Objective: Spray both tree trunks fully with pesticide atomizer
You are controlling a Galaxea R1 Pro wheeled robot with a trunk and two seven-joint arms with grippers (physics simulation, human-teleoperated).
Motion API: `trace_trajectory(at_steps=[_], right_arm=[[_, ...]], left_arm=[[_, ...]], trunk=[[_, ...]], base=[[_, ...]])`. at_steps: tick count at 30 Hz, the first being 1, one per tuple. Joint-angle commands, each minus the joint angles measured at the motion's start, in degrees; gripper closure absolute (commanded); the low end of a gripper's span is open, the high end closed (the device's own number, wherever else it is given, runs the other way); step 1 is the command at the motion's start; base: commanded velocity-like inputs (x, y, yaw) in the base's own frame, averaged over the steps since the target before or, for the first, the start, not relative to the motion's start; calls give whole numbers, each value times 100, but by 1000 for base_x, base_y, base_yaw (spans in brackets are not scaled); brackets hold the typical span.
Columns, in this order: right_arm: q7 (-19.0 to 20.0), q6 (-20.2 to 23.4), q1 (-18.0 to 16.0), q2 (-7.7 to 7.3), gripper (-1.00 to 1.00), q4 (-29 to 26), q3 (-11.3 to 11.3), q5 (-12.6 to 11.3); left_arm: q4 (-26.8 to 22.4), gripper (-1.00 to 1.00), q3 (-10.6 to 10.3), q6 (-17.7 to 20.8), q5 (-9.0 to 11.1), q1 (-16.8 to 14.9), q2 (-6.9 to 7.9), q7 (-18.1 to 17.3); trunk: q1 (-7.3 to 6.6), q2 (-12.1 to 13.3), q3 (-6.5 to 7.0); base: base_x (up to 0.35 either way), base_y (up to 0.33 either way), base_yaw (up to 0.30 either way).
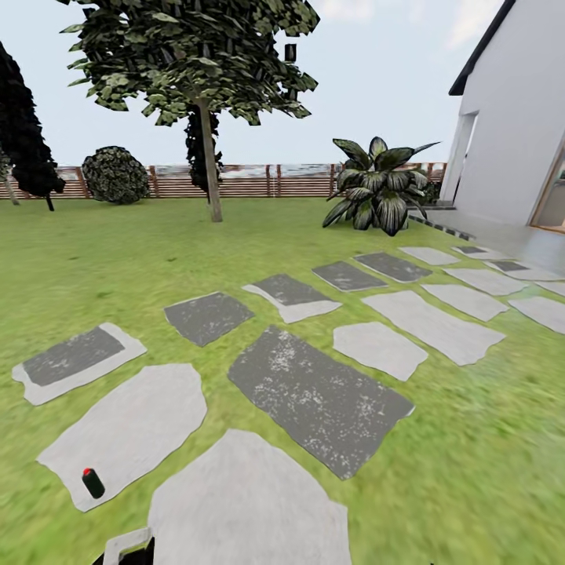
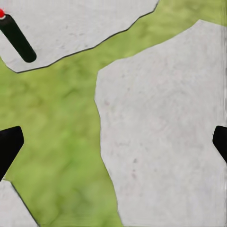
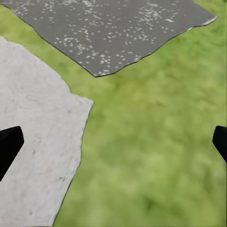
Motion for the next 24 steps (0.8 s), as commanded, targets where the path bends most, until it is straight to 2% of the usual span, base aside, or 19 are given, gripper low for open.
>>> trace_trajectory(at_steps=[1,24], right_arm=[[0,0,0,-1,-100,0,0,0],[-17,-10,0,-2,-100,-7,0,-7]], left_arm=[[1,-100,0,0,0,0,0,0],[0,-100,0,0,0,0,0,0]], trunk=[[0,0,0],[0,0,0]], base=[[295,-141,0],[295,-141,0]])
